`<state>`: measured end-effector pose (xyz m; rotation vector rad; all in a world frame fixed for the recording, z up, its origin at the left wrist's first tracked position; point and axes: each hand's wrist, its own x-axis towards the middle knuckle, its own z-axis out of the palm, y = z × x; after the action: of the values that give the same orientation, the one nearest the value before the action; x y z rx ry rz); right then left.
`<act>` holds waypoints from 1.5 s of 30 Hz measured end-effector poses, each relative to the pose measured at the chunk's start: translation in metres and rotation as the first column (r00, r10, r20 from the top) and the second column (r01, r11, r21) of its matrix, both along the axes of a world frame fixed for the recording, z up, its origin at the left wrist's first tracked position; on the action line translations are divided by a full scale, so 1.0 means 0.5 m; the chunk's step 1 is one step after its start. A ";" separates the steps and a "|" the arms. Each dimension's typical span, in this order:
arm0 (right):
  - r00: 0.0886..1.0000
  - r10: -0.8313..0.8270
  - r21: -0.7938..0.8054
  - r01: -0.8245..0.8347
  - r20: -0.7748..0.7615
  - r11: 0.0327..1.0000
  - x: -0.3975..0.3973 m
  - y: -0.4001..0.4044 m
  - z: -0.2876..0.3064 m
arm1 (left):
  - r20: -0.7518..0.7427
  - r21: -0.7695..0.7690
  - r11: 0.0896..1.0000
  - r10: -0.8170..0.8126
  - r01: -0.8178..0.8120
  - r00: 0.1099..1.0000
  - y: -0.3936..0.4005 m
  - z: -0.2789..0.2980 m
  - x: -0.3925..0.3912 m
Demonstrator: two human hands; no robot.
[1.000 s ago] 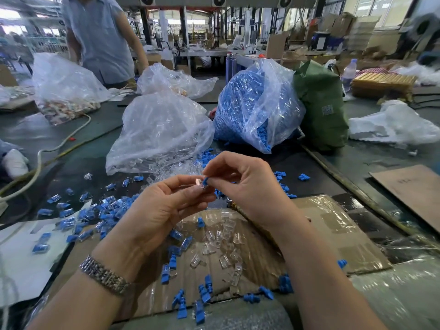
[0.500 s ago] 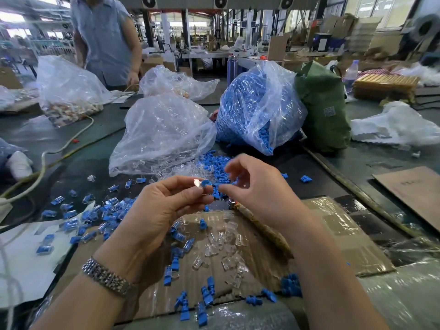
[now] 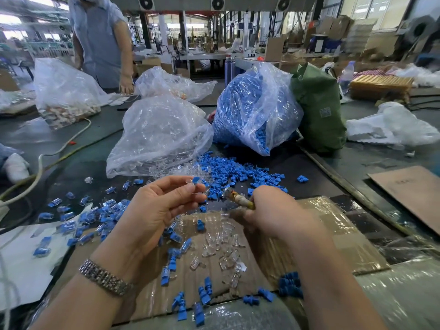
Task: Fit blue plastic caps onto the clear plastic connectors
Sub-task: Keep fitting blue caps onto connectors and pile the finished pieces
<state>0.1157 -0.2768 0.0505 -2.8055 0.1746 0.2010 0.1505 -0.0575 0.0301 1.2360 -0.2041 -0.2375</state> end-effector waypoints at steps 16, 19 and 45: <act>0.966 0.253 0.578 -0.182 -0.044 0.795 -0.013 0.030 0.054 | 0.016 -0.040 0.998 0.055 -0.054 0.998 -0.006 0.000 0.001; 0.967 0.252 0.592 -0.182 -0.037 0.785 -0.015 0.031 0.054 | 0.059 -0.012 0.998 0.055 -0.055 0.997 -0.009 -0.002 0.000; 0.997 0.013 0.275 -0.034 0.078 0.961 0.000 -0.003 0.020 | 0.661 0.714 0.113 0.217 -0.691 0.719 0.071 0.018 -0.003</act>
<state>0.1157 -0.2784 0.0606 -2.5326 0.0876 0.1148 0.1491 -0.0221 0.0391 2.5479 0.0453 0.6386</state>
